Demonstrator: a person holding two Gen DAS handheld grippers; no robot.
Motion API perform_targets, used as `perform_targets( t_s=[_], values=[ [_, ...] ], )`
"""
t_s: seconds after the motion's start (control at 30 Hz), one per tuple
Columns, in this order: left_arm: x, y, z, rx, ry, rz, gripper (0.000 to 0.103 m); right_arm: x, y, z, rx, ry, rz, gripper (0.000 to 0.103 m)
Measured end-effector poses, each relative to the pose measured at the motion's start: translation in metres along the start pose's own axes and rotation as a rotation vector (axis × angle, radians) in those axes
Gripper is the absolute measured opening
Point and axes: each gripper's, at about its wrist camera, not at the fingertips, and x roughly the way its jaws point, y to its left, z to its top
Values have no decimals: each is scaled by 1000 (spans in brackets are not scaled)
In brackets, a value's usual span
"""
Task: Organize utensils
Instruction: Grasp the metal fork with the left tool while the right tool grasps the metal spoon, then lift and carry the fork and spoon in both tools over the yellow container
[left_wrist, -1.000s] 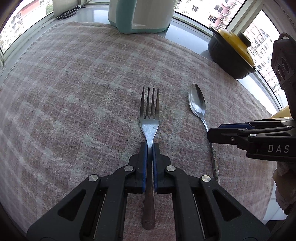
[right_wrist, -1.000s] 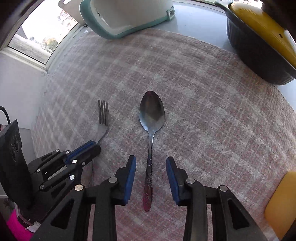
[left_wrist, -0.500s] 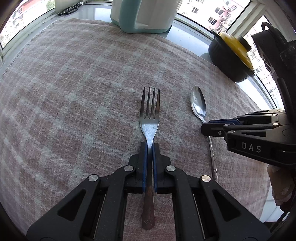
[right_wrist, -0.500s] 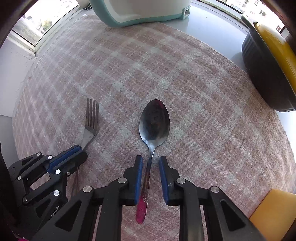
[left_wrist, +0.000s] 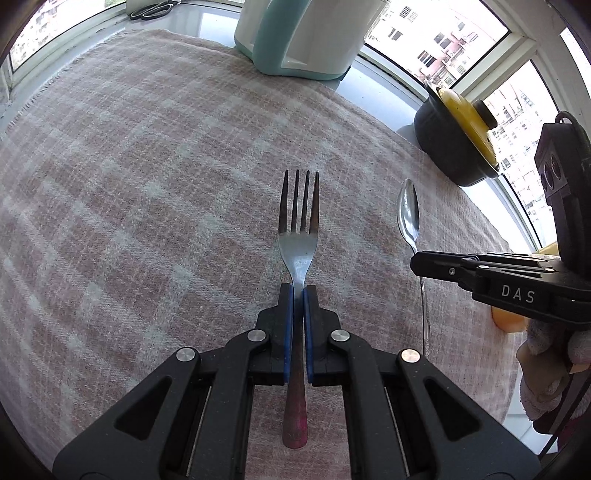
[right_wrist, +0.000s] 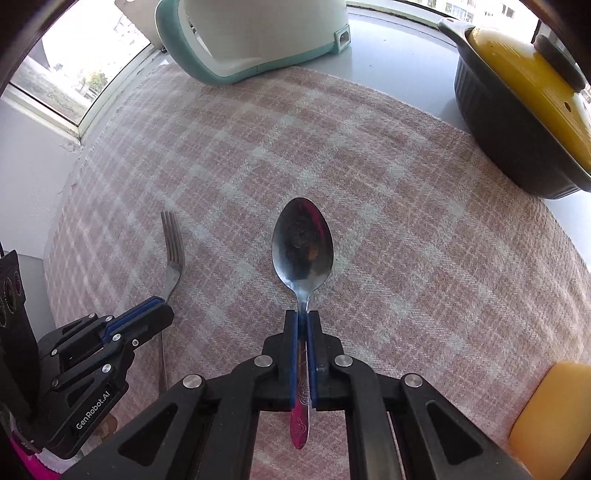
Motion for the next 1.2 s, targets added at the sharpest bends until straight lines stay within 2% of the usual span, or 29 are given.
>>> perform_targets(
  t_s=[0.33,0.63,0.83,1.2],
  values=[
    [-12,-7,-1,-19,-34,-43,3,-33,-7,-22,-16,-112,-17,2],
    [-31,-25,-1,30,-105,-50,3,-75,-18,-38,-38,-237,-54,2],
    [-36,-32,-1,42,-120,-65,3,-90,-19,-47,-53,-277,-73,2],
    [-71,-58,-1,98,-194,-95,3,-125,-20,-63,-50,-380,-87,2]
  ],
)
